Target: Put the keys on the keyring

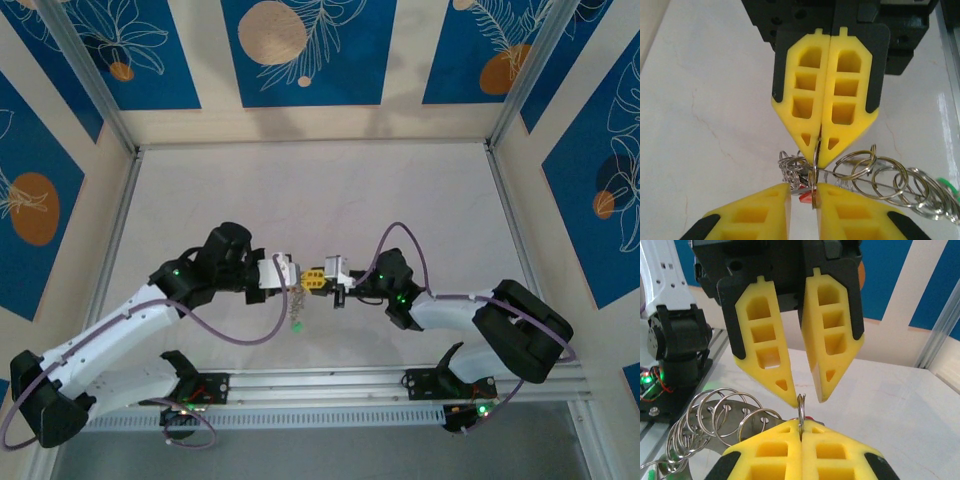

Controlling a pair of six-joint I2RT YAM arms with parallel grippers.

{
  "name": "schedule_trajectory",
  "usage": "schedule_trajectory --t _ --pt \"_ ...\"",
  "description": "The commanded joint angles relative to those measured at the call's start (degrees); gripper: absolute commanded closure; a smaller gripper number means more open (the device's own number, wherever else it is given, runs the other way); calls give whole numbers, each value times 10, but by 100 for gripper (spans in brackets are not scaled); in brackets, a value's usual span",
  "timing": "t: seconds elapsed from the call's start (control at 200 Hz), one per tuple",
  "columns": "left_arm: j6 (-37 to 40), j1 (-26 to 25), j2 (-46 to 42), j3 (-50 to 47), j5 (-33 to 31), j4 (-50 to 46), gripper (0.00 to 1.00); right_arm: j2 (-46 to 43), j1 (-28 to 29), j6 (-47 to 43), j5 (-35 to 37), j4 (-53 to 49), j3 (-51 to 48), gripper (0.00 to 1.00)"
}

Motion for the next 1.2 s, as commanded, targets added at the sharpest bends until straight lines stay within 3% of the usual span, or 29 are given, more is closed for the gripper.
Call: schedule_trajectory --t 0.0,0.27,0.38,0.455,0.52,0.685,0.81,1.195 --pt "-37 8 -15 -17 39 57 80 7 -5 38 -7 104 -10 100" --pt "-63 12 -18 -42 71 106 81 27 -5 63 -6 170 -16 100" --pt "-53 14 -14 -41 68 100 89 26 -5 58 -9 161 -15 100" --pt "-35 14 -8 -29 62 74 100 21 -4 44 -7 132 -13 100" --pt "-22 14 1 -10 46 47 100 6 -1 21 1 68 -5 100" --pt "50 -11 38 47 -41 -57 100 -29 13 -33 51 -113 33 87" --pt "84 -38 67 74 -101 -106 100 -17 13 -21 58 -112 41 84" --pt "87 -43 61 79 -91 -94 100 18 16 -4 66 -130 62 82"
